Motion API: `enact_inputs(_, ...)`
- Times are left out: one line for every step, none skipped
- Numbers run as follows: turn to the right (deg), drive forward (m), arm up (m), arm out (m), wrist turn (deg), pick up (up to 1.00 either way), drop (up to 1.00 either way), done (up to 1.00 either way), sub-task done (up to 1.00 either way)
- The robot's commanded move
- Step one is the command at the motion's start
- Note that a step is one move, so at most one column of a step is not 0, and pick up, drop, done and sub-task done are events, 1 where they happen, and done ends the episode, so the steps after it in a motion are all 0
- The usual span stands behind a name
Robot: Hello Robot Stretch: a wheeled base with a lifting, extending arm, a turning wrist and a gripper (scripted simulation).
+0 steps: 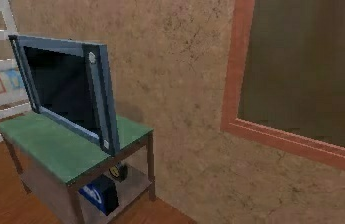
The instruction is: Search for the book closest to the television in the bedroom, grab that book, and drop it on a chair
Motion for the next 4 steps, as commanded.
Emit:
enact_inputs(0.0,0.2,0.0,0.0,0.0,0.0,0.0,0.0,0.0)
enact_inputs(-45.0,0.0,0.0,0.0,0.0,0.0,0.0,0.0,0.0)
enact_inputs(-45.0,0.0,0.0,0.0,0.0,0.0,0.0,0.0,0.0)
enact_inputs(0.0,0.75,0.0,0.0,0.0,0.0,0.0,0.0,0.0)
